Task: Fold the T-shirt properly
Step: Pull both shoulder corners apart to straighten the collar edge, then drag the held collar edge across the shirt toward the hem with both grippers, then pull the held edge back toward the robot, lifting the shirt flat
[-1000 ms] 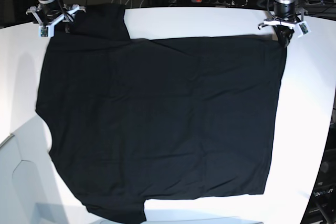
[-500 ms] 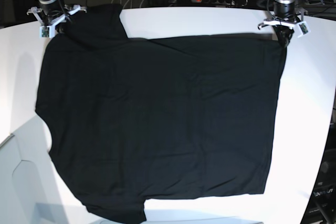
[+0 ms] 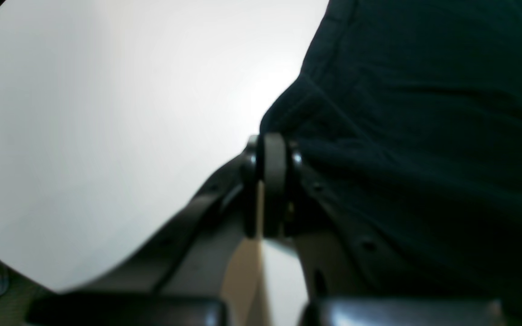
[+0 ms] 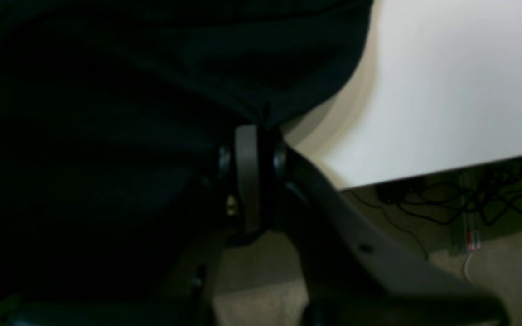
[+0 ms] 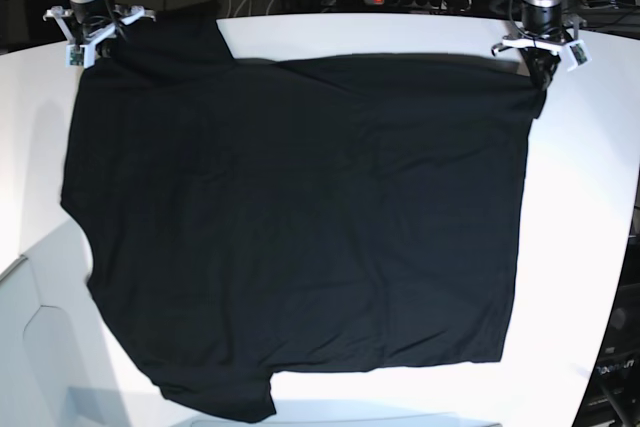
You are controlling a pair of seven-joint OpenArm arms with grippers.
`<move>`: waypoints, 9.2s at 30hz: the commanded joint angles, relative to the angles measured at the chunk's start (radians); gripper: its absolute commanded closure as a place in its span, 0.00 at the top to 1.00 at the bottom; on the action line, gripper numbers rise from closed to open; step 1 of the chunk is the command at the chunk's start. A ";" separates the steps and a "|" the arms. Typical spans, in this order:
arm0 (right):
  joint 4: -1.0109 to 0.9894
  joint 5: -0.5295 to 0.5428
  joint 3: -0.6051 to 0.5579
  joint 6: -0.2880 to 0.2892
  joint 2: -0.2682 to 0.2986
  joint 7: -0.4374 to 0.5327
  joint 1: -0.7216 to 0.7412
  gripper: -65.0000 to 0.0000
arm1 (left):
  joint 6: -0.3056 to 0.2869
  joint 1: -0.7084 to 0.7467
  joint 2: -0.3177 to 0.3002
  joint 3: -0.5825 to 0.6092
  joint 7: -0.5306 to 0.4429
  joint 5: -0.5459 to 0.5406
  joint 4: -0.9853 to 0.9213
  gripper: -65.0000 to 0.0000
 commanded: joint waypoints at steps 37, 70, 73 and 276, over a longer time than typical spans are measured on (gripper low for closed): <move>0.210 -0.015 0.000 0.118 -0.007 -0.012 0.208 0.05 | 0.005 -0.083 0.073 -0.077 -0.023 -0.001 0.156 0.00; -0.102 -0.041 -0.121 0.118 0.144 -0.012 0.539 0.05 | -0.001 -0.433 0.099 -0.080 0.184 0.189 0.052 0.00; -0.142 -0.113 -0.155 0.118 0.147 -0.012 0.600 0.05 | -0.001 -0.454 0.099 -0.079 0.184 0.195 0.029 0.00; 0.004 -0.024 0.078 0.118 0.244 -0.198 0.303 0.00 | -0.004 -0.215 -0.009 -0.211 0.415 -0.121 0.115 0.02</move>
